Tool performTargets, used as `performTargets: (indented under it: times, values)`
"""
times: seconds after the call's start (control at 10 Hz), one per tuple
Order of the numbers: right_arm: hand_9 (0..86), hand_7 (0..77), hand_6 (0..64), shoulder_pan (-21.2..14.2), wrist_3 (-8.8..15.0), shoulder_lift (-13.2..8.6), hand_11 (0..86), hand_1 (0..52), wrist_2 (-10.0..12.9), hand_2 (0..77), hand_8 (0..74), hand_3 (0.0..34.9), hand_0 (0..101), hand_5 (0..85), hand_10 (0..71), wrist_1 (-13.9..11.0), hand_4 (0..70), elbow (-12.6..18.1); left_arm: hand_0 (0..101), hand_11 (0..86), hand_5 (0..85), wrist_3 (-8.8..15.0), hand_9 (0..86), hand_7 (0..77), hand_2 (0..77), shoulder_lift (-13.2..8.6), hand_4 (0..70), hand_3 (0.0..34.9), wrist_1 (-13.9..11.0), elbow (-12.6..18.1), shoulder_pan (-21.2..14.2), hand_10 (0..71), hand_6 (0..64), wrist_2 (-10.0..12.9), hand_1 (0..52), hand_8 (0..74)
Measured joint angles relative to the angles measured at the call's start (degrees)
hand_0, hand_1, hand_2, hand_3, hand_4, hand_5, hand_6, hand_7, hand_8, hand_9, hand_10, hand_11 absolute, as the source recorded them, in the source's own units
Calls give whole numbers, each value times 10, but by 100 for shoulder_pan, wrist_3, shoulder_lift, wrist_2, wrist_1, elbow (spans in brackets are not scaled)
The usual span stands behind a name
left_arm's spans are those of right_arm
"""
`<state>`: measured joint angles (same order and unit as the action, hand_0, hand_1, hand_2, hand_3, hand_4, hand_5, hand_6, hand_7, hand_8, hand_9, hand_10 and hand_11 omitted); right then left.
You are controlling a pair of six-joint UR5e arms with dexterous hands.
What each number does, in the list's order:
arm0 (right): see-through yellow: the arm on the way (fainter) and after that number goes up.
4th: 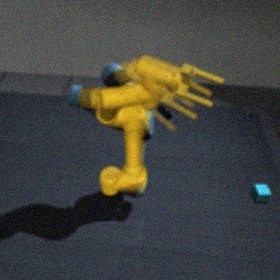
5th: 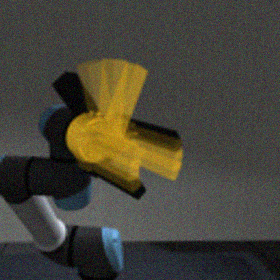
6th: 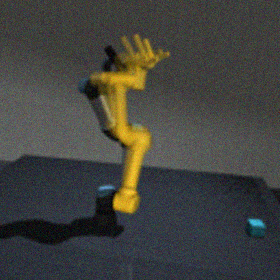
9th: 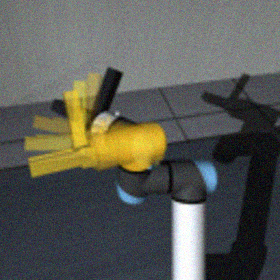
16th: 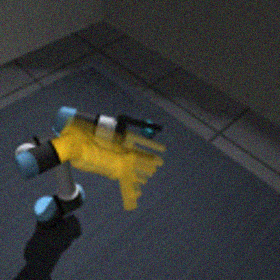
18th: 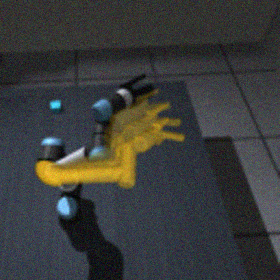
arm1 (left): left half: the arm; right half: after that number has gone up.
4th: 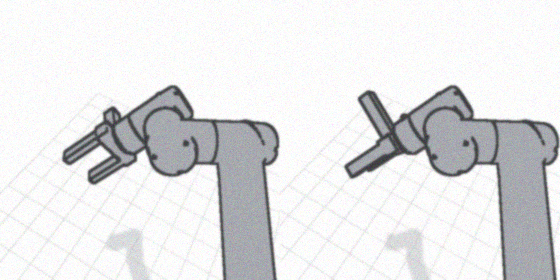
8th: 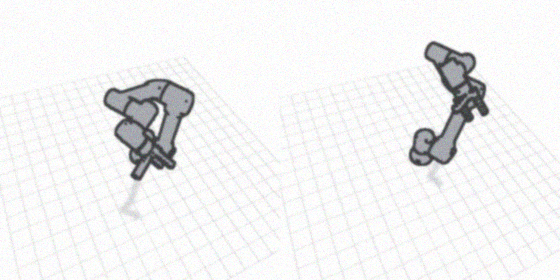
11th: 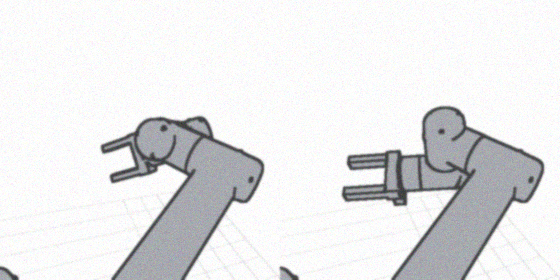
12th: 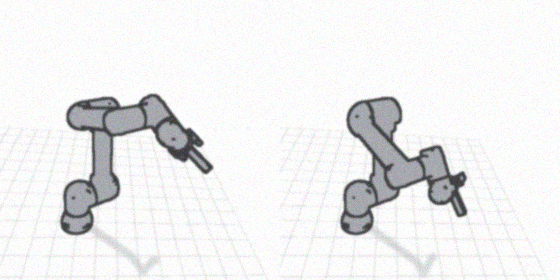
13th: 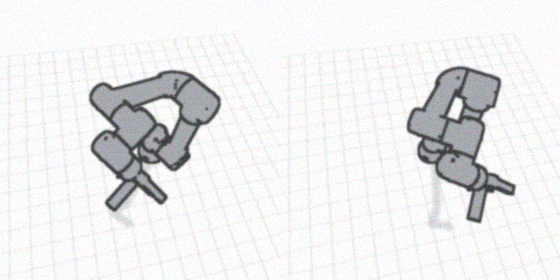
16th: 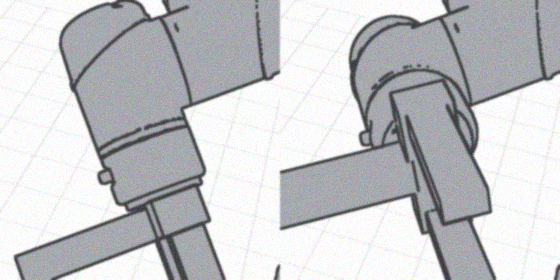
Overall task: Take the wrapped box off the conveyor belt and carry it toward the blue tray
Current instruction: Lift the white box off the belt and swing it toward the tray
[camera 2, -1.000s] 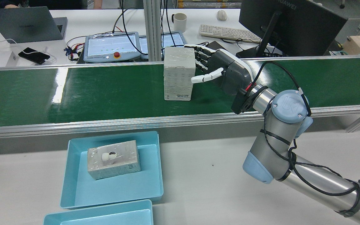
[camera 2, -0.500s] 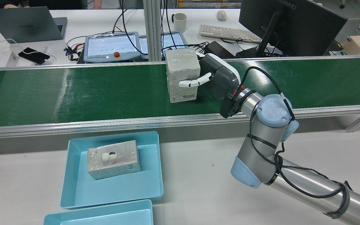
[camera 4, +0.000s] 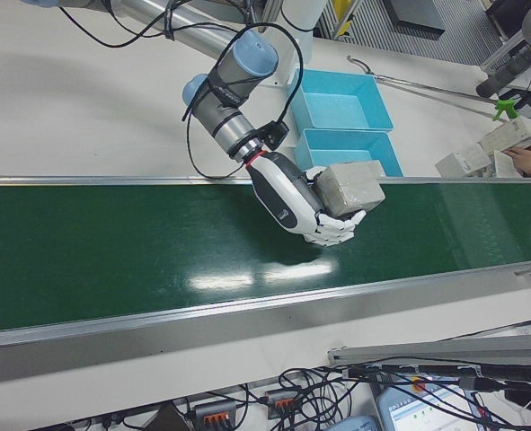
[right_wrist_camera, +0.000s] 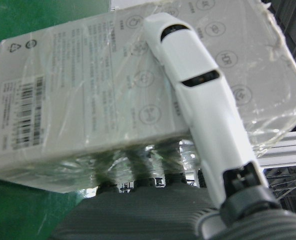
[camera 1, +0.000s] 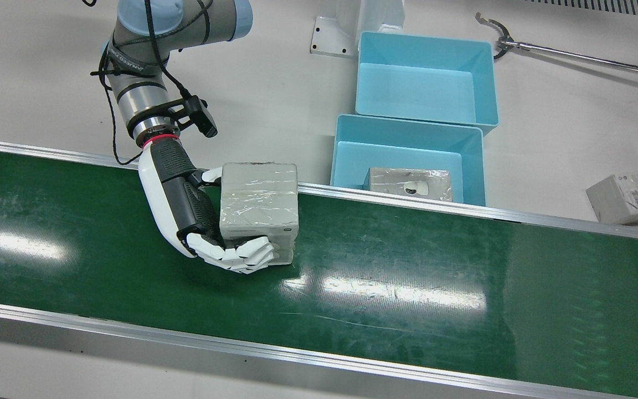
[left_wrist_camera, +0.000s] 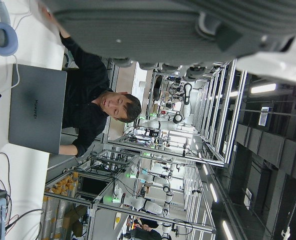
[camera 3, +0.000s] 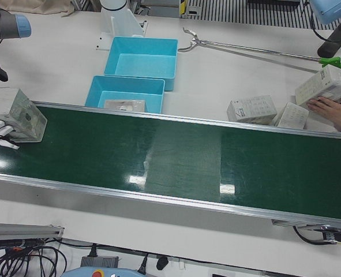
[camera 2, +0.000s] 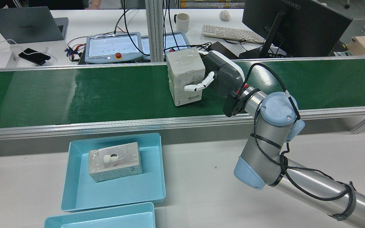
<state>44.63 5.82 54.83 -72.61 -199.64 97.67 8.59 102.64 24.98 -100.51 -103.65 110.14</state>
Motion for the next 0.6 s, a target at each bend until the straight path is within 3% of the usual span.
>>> performTargets:
  times: [0.1, 0.2, 0.4, 0.6]
  values:
    - [365, 360, 284, 37, 6, 14, 393, 109, 0, 355, 349, 26, 546, 316, 229, -189, 360, 294, 0, 0, 11, 0, 5, 5, 11, 0, 0, 0, 0, 0, 0, 5, 0, 0, 0, 5]
    - [365, 360, 284, 55, 22, 21, 393, 109, 1, 355, 349, 26, 546, 316, 229, -434, 360, 667, 0, 0, 11, 0, 5, 5, 11, 0, 0, 0, 0, 0, 0, 5, 0, 0, 0, 5]
    - [409, 398, 322, -71, 168, 28, 458, 93, 47, 360, 415, 18, 521, 338, 311, -766, 382, 1371, 0, 0, 11, 0, 5, 5, 11, 0, 0, 0, 0, 0, 0, 5, 0, 0, 0, 5]
    - [480, 442, 360, -521, 431, 29, 562, 93, 264, 360, 485, 16, 492, 338, 409, -864, 404, 1686, 0, 0, 11, 0, 5, 5, 11, 0, 0, 0, 0, 0, 0, 5, 0, 0, 0, 5]
